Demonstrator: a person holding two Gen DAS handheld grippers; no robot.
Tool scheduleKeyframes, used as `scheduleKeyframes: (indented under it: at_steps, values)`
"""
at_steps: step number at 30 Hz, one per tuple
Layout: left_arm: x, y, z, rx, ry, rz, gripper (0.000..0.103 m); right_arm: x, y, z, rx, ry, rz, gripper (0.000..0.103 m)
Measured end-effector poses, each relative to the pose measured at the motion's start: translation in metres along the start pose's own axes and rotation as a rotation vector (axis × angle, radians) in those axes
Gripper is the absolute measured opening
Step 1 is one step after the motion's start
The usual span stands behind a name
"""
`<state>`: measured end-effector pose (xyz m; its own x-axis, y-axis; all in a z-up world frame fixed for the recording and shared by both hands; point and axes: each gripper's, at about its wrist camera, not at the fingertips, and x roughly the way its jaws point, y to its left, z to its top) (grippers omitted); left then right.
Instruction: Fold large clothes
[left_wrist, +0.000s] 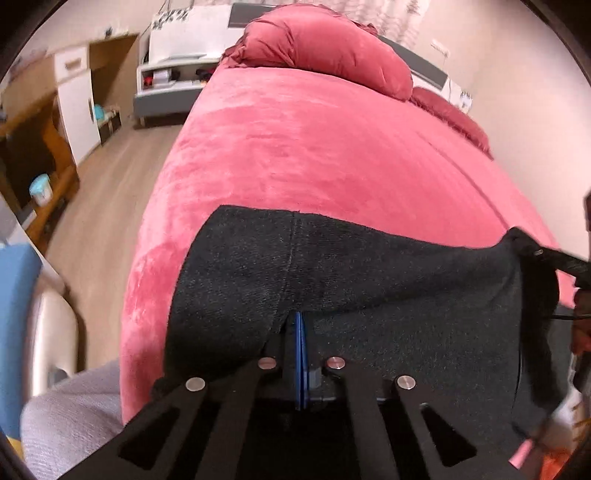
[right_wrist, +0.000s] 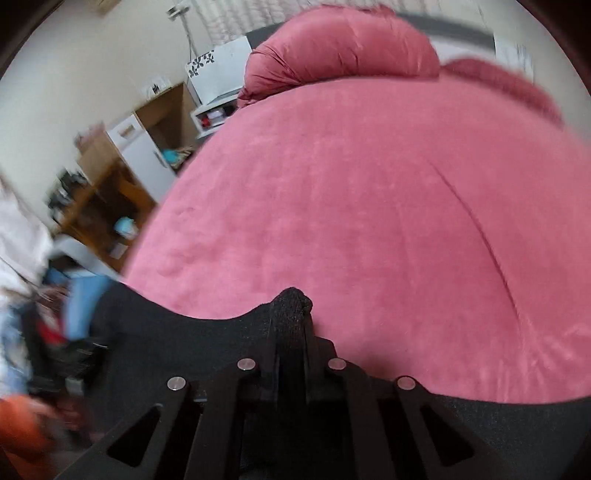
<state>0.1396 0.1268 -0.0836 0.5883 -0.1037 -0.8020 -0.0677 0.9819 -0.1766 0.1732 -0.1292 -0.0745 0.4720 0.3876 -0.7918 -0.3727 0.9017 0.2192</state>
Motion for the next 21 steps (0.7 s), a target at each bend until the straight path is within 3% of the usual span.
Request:
scheduleKeyframes:
  at_steps: [2, 4, 5, 6, 7, 10, 13, 17, 21]
  values:
    - [0.001, -0.005, -0.001, 0.050, -0.014, 0.024, 0.004, 0.031, -0.009, -0.012, 0.059, 0.043, -0.047, 0.010]
    - [0.005, -0.005, 0.002, 0.048, -0.008, 0.021, 0.004, 0.037, -0.028, -0.016, 0.182, -0.008, 0.013, 0.017]
    - [0.002, -0.001, 0.007, 0.024, -0.002, 0.016, 0.003, 0.032, -0.033, -0.017, 0.220, -0.023, 0.037, 0.025]
    - [-0.004, -0.001, 0.009, 0.001, -0.008, 0.015, 0.003, 0.023, -0.039, -0.017, 0.255, -0.032, 0.029, 0.038]
    - [-0.012, 0.001, 0.010, -0.027, -0.038, -0.009, 0.004, 0.009, -0.044, -0.020, 0.294, -0.058, 0.007, 0.042]
    - [-0.018, -0.005, 0.015, -0.008, -0.081, -0.033, 0.030, -0.051, -0.059, -0.041, 0.397, -0.235, -0.119, 0.044]
    - [0.000, -0.021, 0.018, 0.111, -0.072, 0.061, 0.033, -0.084, -0.053, -0.060, 0.362, -0.315, -0.129, 0.046]
    - [0.018, -0.029, 0.009, 0.241, -0.093, 0.229, 0.014, -0.074, -0.035, -0.078, 0.272, -0.197, -0.036, 0.046]
    - [0.017, -0.029, 0.001, 0.315, -0.109, 0.270, 0.014, -0.036, -0.034, -0.094, 0.253, -0.102, -0.111, 0.046]
